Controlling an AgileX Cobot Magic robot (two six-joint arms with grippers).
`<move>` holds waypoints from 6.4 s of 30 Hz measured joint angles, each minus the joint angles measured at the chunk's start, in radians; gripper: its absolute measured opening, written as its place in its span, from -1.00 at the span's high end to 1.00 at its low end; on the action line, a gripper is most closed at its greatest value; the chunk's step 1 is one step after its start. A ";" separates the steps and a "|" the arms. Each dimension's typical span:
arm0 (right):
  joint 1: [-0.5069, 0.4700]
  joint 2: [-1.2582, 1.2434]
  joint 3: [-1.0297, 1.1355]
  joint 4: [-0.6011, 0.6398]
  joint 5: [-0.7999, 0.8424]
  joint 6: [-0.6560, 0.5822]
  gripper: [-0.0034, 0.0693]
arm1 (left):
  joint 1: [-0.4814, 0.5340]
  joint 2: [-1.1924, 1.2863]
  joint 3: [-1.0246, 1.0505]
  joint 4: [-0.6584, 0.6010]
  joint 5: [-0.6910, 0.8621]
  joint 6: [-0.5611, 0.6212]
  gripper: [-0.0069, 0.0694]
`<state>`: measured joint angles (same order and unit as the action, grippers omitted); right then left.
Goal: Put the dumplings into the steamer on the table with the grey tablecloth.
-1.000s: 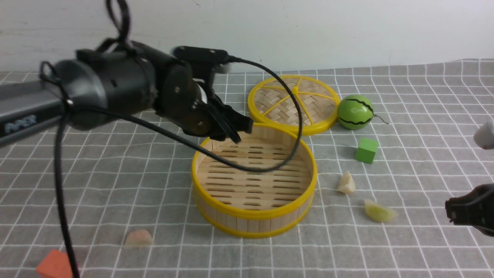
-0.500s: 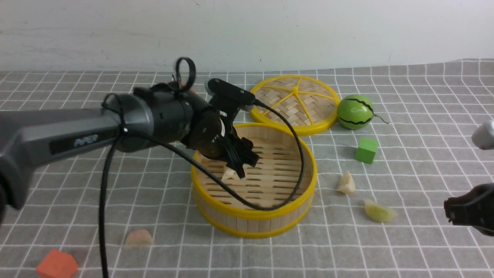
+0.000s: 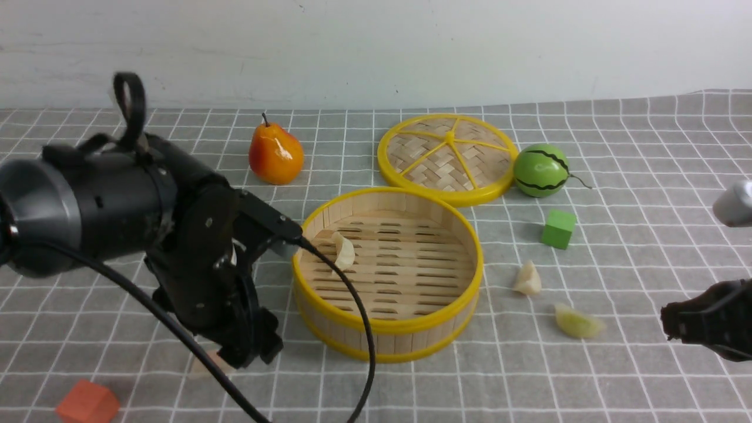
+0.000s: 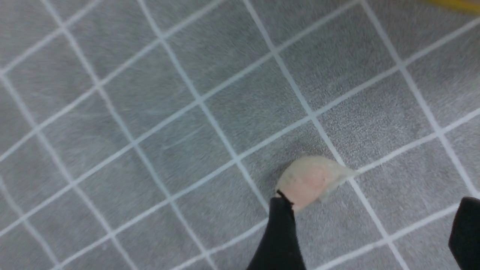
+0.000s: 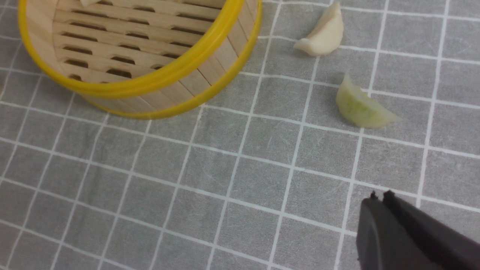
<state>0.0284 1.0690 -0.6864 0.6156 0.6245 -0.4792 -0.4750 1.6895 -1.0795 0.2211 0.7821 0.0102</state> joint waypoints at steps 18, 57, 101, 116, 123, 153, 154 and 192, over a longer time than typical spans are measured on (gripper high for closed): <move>0.000 0.000 0.000 0.080 0.036 -0.095 0.89 | 0.000 0.154 0.004 0.171 -0.034 -0.211 0.35; 0.000 0.092 -0.069 0.108 0.021 -0.068 -0.06 | -0.086 0.302 -0.494 -0.176 0.043 -0.196 -0.54; 0.283 0.870 -0.923 -0.059 0.179 0.136 0.31 | -0.086 -1.478 0.708 0.063 -0.029 -0.271 0.86; 0.402 1.075 -0.942 -0.051 -0.080 0.129 -0.37 | -0.086 -1.478 0.712 0.063 -0.042 -0.271 0.86; 0.373 0.904 -0.964 -0.186 0.214 0.129 -0.74 | -0.086 -1.478 0.712 0.063 -0.042 -0.271 0.86; 0.266 0.884 -0.905 -0.413 0.541 0.238 0.34 | -0.086 -1.478 0.712 0.066 -0.070 -0.271 0.86; 0.280 0.874 -0.920 -0.387 0.536 0.229 0.34 | -0.086 -1.478 0.712 0.066 -0.073 -0.271 0.86; 0.447 0.028 -0.302 -0.579 -0.186 0.414 0.96 | -0.086 -1.478 0.712 0.072 -0.075 -0.271 0.80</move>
<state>0.4757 1.0969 -0.9886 0.0364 0.4388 -0.0651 -0.5608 0.2114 -0.3675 0.2933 0.7075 -0.2610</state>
